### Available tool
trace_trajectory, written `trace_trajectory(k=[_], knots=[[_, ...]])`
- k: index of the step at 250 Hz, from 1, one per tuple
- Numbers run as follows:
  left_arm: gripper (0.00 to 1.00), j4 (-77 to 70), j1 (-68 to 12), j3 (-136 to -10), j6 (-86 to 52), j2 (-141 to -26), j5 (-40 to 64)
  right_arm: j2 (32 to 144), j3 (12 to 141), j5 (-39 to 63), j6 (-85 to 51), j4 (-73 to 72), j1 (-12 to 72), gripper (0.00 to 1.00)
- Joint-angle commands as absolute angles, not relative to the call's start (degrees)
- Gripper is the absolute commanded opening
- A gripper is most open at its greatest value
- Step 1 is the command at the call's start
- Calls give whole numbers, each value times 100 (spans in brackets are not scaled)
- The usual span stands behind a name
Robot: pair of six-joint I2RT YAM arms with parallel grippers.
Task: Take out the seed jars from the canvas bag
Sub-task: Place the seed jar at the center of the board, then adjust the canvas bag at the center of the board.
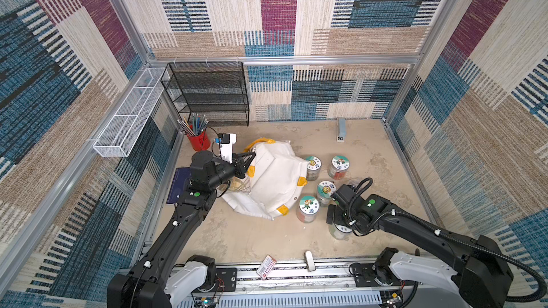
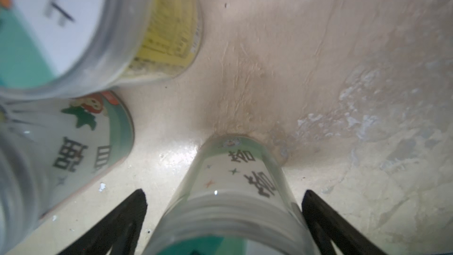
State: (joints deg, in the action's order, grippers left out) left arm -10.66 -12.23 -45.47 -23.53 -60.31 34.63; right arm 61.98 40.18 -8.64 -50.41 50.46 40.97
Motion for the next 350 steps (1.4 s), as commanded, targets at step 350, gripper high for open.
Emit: trace_trajectory(k=[350], knots=[[0,-1110,-334,-6909,-5312,-8640,4779,6911,5461,18,-3198,1453,4067,100]])
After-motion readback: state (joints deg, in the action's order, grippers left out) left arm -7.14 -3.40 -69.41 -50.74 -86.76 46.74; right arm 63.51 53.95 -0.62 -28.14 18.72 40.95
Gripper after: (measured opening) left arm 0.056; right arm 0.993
